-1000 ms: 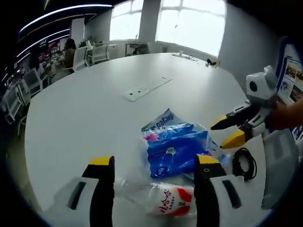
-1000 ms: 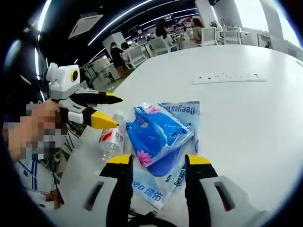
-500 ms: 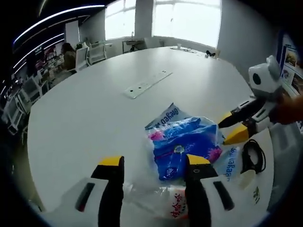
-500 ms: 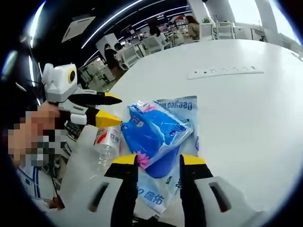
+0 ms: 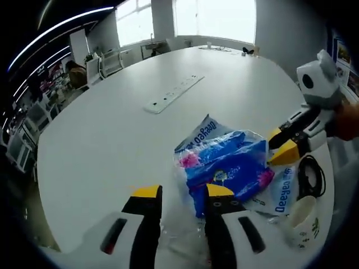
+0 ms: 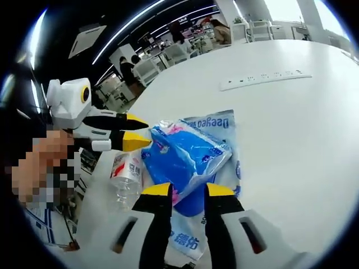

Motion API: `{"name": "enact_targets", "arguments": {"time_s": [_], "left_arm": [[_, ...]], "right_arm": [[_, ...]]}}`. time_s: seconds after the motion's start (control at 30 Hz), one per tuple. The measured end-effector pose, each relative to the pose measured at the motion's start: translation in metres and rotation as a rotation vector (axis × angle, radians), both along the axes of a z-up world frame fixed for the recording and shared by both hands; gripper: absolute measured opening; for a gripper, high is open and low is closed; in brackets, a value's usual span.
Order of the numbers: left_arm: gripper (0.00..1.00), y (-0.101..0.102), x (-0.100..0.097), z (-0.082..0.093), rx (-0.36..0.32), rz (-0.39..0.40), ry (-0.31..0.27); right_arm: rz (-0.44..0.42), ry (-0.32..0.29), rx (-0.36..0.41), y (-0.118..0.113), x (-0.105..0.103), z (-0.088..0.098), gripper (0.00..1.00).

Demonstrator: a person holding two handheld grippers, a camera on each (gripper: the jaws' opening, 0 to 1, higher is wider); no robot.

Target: Arrange the tabletop items into an orderly group along one side of the table until the central work area is clear of visible clutter.

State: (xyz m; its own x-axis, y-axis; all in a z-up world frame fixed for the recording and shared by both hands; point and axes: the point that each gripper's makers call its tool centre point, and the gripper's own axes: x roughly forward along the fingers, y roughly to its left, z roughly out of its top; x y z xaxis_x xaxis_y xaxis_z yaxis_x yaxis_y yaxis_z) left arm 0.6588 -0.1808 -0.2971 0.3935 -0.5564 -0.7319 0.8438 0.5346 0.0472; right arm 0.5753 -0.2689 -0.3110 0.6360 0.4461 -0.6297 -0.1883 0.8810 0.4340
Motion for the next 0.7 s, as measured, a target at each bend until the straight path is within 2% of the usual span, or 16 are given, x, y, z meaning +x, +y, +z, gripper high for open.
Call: {"name": "enact_targets", "arguments": {"time_s": [0.2, 0.7], "left_arm": [[0.13, 0.000, -0.001, -0.006, 0.036, -0.020, -0.001], [0.02, -0.003, -0.004, -0.011, 0.046, -0.035, 0.017]], "right_arm": [[-0.013, 0.008, 0.002, 0.000, 0.001, -0.003, 0.12], [-0.028, 0.023, 0.017, -0.001, 0.001, -0.005, 0.00]]}}
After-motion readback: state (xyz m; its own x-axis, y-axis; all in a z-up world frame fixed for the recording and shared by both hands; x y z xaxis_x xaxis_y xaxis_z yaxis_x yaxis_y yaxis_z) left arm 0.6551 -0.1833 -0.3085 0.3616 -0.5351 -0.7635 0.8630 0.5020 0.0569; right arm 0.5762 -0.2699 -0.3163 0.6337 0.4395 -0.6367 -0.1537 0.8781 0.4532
